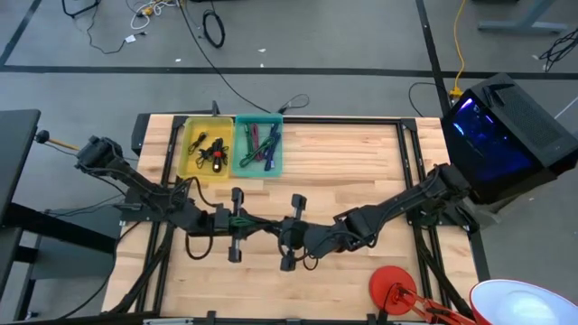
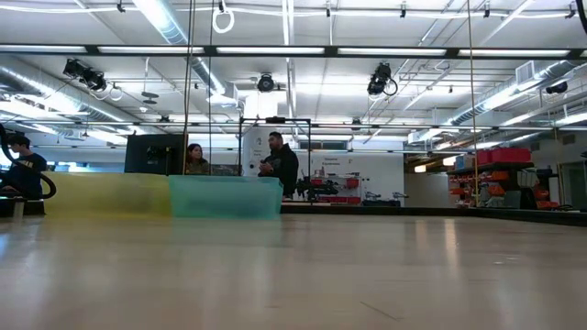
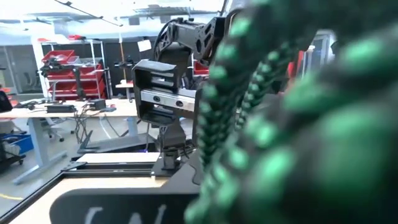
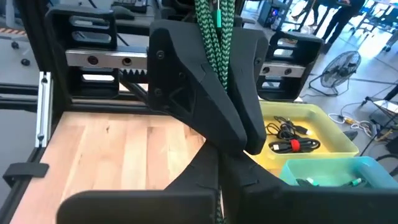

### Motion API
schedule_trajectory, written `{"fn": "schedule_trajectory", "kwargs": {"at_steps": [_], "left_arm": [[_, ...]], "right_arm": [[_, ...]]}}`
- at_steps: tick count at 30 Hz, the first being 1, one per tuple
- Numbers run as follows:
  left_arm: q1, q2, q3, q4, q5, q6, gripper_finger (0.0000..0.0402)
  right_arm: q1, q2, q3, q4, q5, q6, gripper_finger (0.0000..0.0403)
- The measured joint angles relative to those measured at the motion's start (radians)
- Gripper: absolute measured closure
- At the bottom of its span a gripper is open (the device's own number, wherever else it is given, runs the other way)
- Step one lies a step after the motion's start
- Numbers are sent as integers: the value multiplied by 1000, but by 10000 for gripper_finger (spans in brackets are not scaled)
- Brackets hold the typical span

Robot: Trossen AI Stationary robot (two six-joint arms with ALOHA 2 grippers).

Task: Pick & Place USB Port
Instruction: Put the green charger cable into the green bin

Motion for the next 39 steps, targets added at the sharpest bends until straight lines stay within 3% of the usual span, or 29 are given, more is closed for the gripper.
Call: {"fn": "schedule_trajectory", "kwargs": {"at_steps": [4, 11, 18, 24, 29, 35, 39], "left_arm": [[-1, 0, 0, -5, -45, 14, 383], [19, 0, 0, -31, -75, 13, 383], [69, -23, 1, -128, -146, 13, 384], [211, -27, 1, -280, -101, -52, 384], [421, -27, 1, -400, 108, -182, 385], [638, -28, 1, -428, 141, -247, 385], [784, -28, 1, -477, 245, -298, 385]], "right_arm": [[-9, -1, 1, -21, -24, 4, 396], [-11, -13, 2, -121, -45, 27, 338], [-6, -26, 2, -419, -37, 266, 279], [48, -18, -70, -449, -94, 448, 252], [124, -18, -206, -320, -93, 534, 253], [189, -16, -347, -8, -92, 527, 264], [198, -16, -412, 159, -90, 483, 274]]}}
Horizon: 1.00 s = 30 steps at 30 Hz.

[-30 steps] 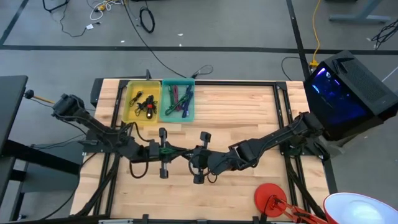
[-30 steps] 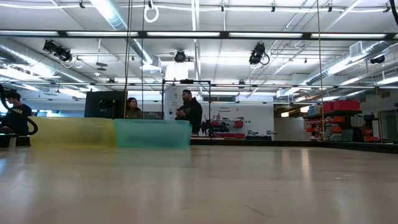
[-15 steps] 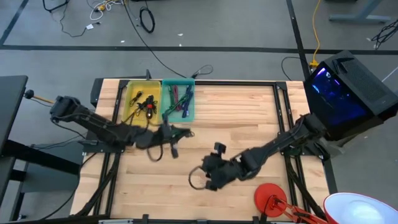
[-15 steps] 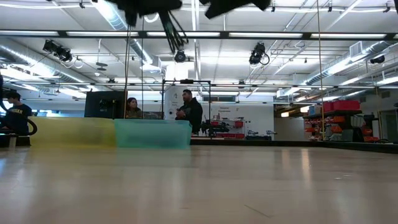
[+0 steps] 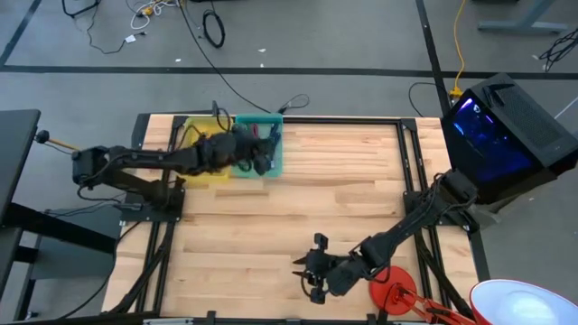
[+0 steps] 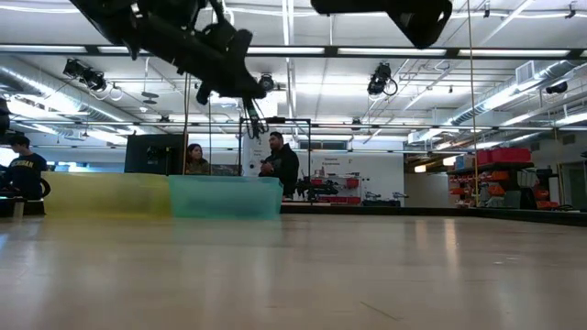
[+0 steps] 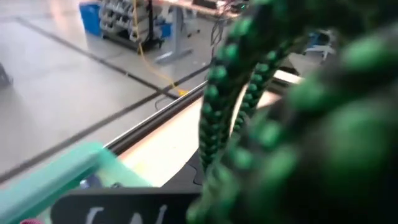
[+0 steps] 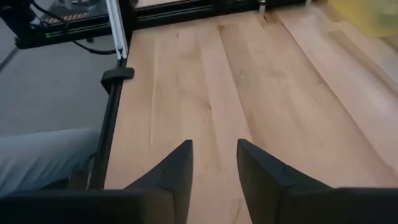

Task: Pick & Place USB Port
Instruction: Put the green charger cable into the green bin

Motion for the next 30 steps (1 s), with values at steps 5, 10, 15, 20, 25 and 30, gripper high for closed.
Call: {"fn": "schedule_trajectory", "kwargs": {"at_steps": [5, 10, 15, 20, 25, 30], "left_arm": [[149, 0, 0, -103, 96, -19, 385], [306, 33, 0, -181, 153, -32, 385], [437, 125, 2, -173, 275, -68, 385], [511, 244, 62, -219, 417, -82, 385], [516, 325, 135, -268, 423, -34, 385], [514, 372, 230, -407, 425, -10, 367]], "right_arm": [[-5, 0, -13, 30, -15, -40, 284], [-24, 0, -13, 31, -2, -114, 289], [-69, 0, -13, 36, 0, -191, 289], [-105, 0, -13, -8, -29, -181, 289], [-111, -1, -35, -35, -18, -140, 289], [-117, -1, -115, 50, -18, -134, 289]]}}
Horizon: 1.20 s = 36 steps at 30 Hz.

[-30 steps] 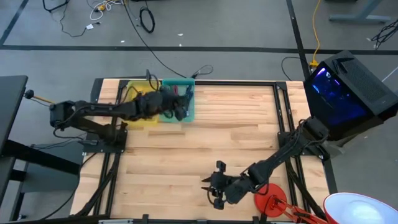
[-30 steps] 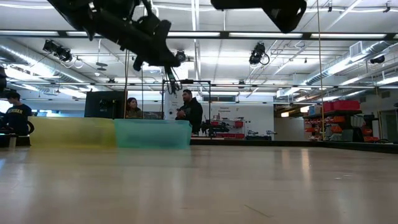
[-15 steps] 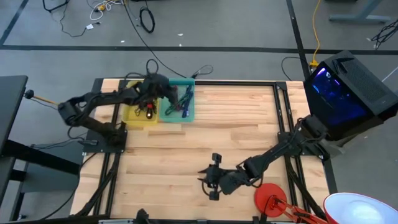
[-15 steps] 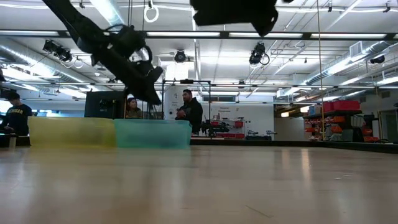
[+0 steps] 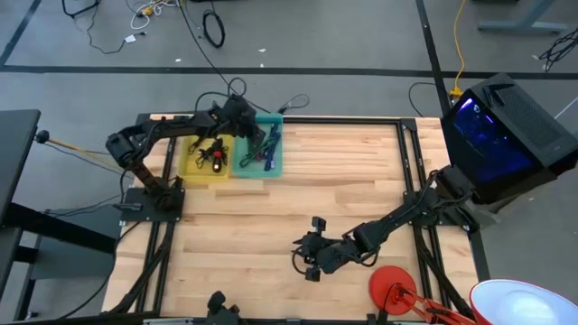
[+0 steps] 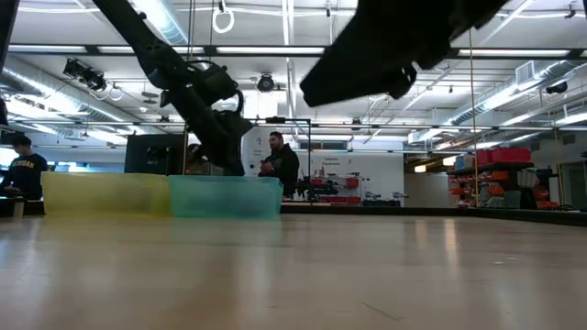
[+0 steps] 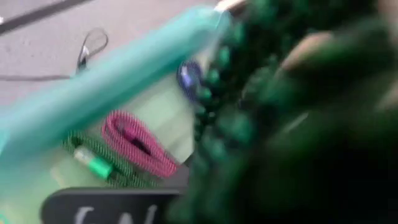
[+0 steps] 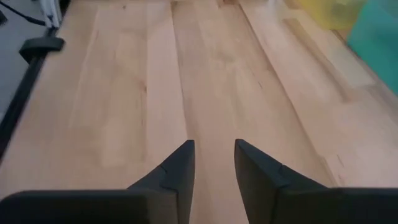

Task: Pick & Place USB Port
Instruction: Put the green charger cable into the green bin, then return to Home Position

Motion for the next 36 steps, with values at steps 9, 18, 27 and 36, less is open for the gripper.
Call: {"fn": "schedule_trajectory", "kwargs": {"at_steps": [9, 18, 27, 36], "left_arm": [[-10, 2, 64, -5, 6, -7, 295], [-11, 2, 66, -8, 118, -65, 269], [-37, -13, 66, -31, 428, -58, 273], [-190, -324, 30, 11, 593, 160, 273]], "right_arm": [[-36, 0, -63, 38, -15, 33, 289], [-36, 0, -63, 48, -38, 49, 289], [-37, 0, -63, 50, -12, 48, 289], [-133, -94, -63, 145, 98, -133, 289]]}}
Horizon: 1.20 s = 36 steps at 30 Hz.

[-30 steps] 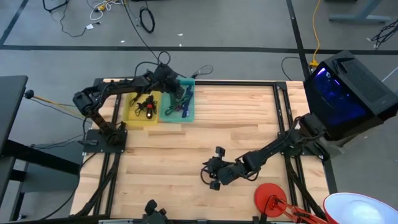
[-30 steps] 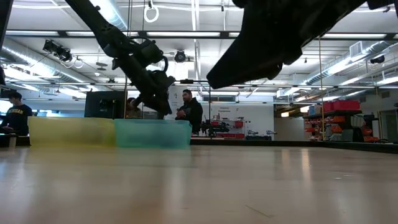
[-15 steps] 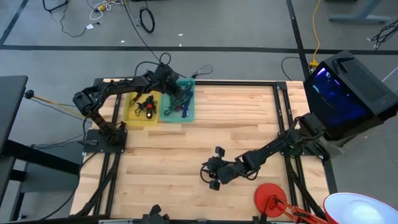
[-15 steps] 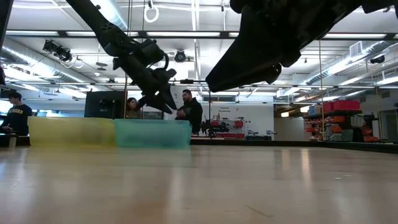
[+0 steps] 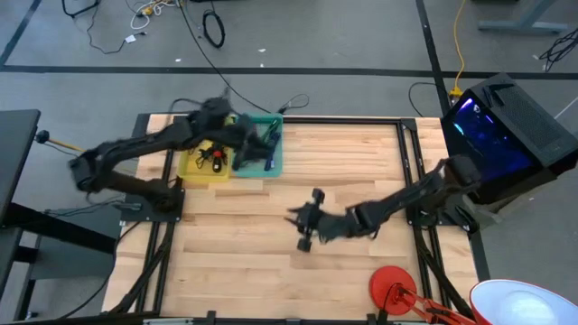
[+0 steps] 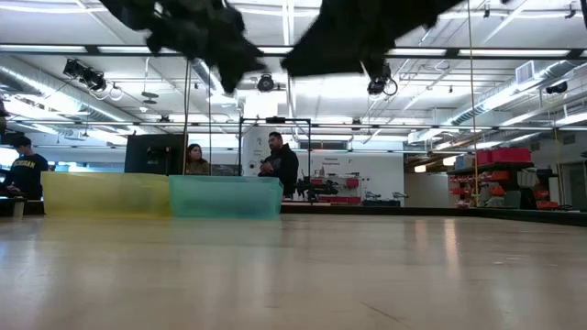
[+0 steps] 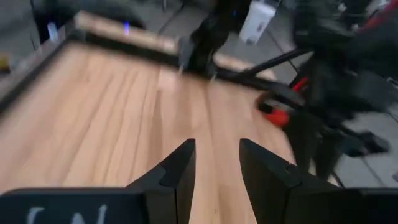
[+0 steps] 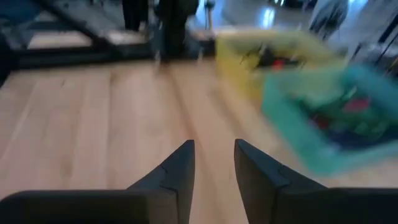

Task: Pick & Place USB Port
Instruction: Return to Home Position

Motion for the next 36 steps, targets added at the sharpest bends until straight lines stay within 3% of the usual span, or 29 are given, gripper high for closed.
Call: {"fn": "schedule_trajectory", "kwargs": {"at_steps": [8, 16, 20, 26, 30, 36], "left_arm": [[-27, -475, -234, -10, -57, -13, 273], [-120, -866, -485, -10, -171, -98, 273], [-159, -1028, -611, -14, -211, -117, 273], [-188, -1205, -778, -8, -227, -203, 273], [-197, -1268, -826, 1, -231, -184, 273], [-196, -1297, -867, -6, -232, -144, 273]], "right_arm": [[-127, -262, -99, 85, -72, -247, 289], [-287, -523, -488, 335, -238, -182, 294], [-338, -615, -692, 584, -281, -165, 301], [-373, -681, -922, 865, -310, -112, 308], [-376, -684, -1016, 934, -309, -75, 311], [-394, -684, -1020, 893, -265, -116, 312]]}}
